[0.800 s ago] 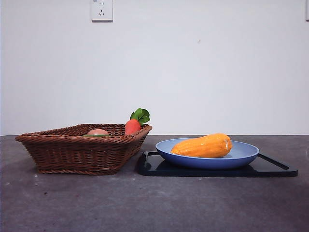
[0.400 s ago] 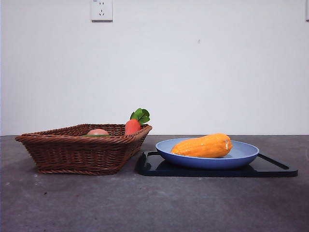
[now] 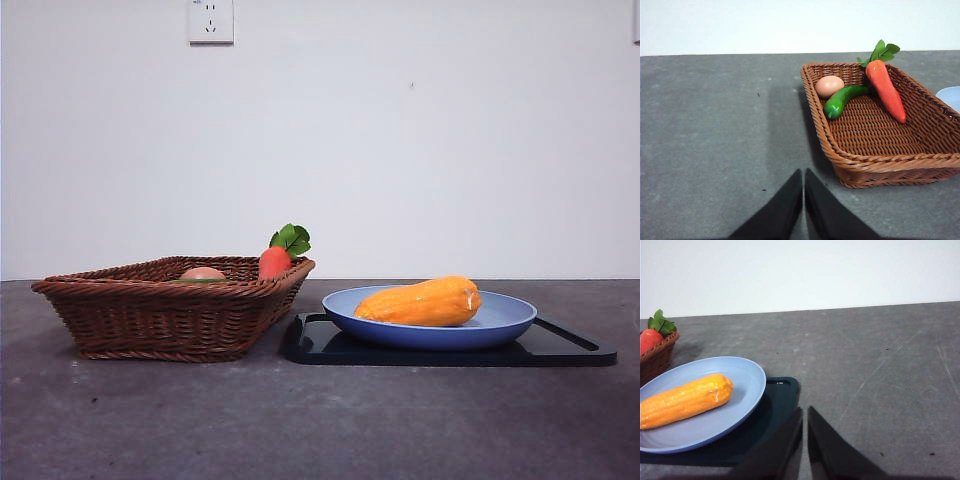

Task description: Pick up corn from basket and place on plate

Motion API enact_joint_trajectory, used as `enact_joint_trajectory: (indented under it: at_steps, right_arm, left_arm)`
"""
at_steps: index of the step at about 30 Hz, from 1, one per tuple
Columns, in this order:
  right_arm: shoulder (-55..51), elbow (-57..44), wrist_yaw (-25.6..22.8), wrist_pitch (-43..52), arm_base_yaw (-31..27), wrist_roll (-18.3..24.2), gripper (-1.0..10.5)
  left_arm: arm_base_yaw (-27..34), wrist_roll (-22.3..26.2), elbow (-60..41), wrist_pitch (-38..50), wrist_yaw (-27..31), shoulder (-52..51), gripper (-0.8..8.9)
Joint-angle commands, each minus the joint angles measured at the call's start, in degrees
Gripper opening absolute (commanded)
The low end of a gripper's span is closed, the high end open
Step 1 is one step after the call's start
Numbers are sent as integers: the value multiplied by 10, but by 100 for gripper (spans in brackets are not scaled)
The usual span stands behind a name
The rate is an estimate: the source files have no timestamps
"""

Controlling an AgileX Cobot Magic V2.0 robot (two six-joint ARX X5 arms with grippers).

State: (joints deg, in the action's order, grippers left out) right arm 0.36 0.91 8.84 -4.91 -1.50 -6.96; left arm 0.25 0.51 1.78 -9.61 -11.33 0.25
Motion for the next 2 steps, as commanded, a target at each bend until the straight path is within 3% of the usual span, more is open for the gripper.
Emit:
enact_joint_trajectory:
  at_steps: [1, 2]
  right_arm:
    - [-2, -4, -1, 6, 1, -7, 3]
    - [-2, -4, -1, 6, 1, -7, 3]
  left_arm:
    - [1, -1, -16, 4, 0, -1, 7]
    - [1, -1, -16, 4, 0, -1, 7]
